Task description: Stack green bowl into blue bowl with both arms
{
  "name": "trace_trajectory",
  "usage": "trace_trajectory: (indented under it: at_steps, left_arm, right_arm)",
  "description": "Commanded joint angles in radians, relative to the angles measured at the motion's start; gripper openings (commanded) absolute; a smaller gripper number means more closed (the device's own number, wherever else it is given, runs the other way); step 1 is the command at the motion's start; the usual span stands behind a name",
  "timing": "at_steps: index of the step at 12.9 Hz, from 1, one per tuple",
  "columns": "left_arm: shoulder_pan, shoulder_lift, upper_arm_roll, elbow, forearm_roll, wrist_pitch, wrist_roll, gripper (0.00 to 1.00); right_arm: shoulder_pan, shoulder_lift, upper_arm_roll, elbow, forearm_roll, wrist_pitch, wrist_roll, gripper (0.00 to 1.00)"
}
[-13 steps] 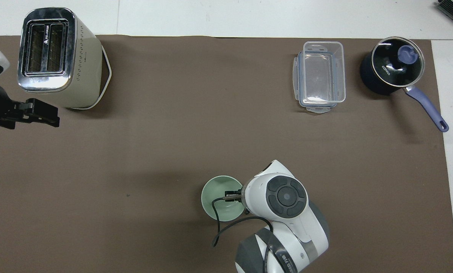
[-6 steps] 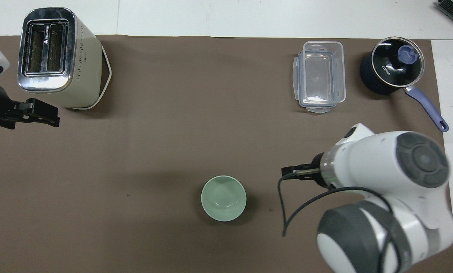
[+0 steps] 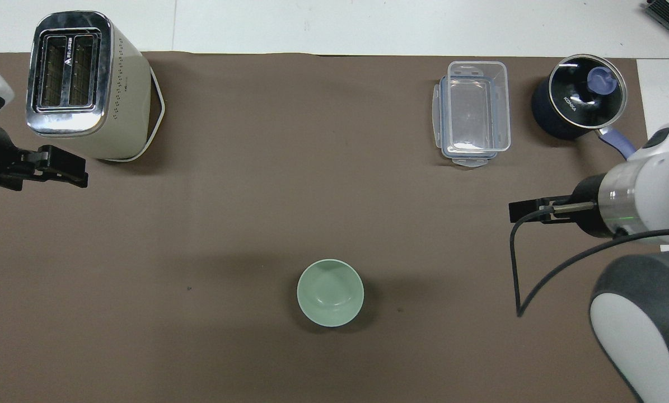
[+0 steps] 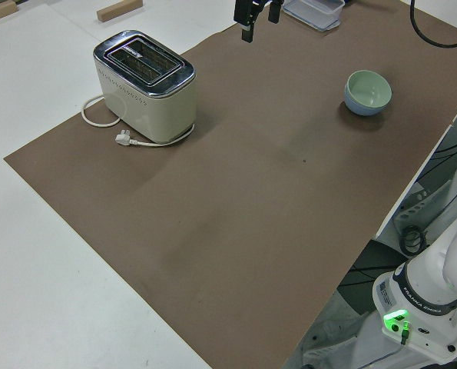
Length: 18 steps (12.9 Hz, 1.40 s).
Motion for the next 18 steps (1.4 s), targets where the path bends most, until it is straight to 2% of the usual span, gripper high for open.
trace_trajectory:
  at_steps: [1, 3, 6, 12, 18]
  left_arm:
    - [0.011, 0.009, -0.007, 0.023, 0.007, -0.022, 0.006, 1.00]
    - [0.011, 0.009, -0.007, 0.023, 0.007, -0.022, 0.006, 1.00]
    - [0.011, 0.009, -0.007, 0.023, 0.007, -0.022, 0.006, 1.00]
    - [0.011, 0.009, -0.007, 0.023, 0.007, -0.022, 0.006, 1.00]
    - [0.011, 0.009, -0.007, 0.023, 0.007, -0.022, 0.006, 1.00]
  right_arm:
    - [-0.008, 0.096, 0.013, 0.192, -0.075, -0.104, 0.001, 1.00]
    - [-0.008, 0.145, 0.013, 0.298, -0.111, -0.163, 0.018, 1.00]
    - [-0.026, 0.156, 0.006, 0.359, -0.111, -0.220, 0.059, 1.00]
    - [-0.045, 0.117, -0.011, 0.329, -0.089, -0.257, 0.059, 1.00]
    - [-0.053, 0.126, -0.011, 0.339, -0.049, -0.276, 0.059, 1.00]
